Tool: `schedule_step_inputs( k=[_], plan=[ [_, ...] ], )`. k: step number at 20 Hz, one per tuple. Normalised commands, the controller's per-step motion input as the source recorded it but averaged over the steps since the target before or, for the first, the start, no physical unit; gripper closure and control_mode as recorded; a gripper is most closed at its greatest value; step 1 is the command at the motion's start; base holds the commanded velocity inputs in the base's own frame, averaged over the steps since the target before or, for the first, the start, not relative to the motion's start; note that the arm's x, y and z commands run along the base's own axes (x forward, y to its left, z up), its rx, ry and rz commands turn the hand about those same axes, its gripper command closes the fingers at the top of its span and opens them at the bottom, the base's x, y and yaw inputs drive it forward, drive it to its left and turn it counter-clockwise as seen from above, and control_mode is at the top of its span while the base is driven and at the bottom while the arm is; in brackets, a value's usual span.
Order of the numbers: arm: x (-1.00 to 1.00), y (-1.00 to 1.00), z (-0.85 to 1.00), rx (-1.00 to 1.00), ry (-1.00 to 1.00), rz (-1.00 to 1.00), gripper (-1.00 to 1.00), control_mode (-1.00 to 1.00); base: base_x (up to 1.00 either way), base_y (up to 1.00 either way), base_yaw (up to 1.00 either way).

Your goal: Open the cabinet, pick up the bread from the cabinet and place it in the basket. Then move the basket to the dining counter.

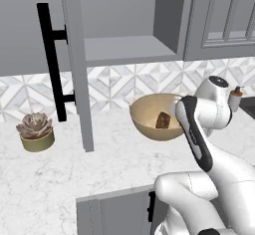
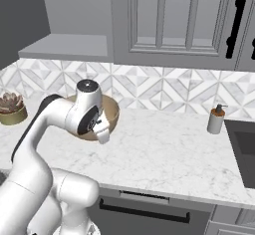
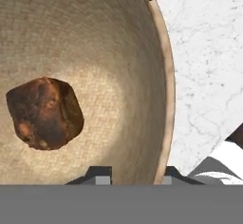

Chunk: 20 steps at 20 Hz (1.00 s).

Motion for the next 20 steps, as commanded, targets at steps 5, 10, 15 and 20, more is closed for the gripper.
schedule_step_inputs(
  k=[5, 10, 15, 20],
  plan=[
    [-0.59, -0.26, 0.85, -0.01, 0.00, 0.00, 1.00, -1.00, 0.00, 0.00, 0.00],
    [-0.68, -0.37, 0.25, 0.00, -0.08, 0.00, 1.00, -1.00, 0.00, 0.00, 0.00],
    [-0.43, -0.25, 0.05, 0.00, -0.14, -0.08, 1.00, -1.00, 0.00, 0.00, 0.00],
    [-0.34, -0.12, 0.19, 0.06, -0.09, -0.11, 1.00, -1.00, 0.00, 0.00, 0.00]
  ],
)
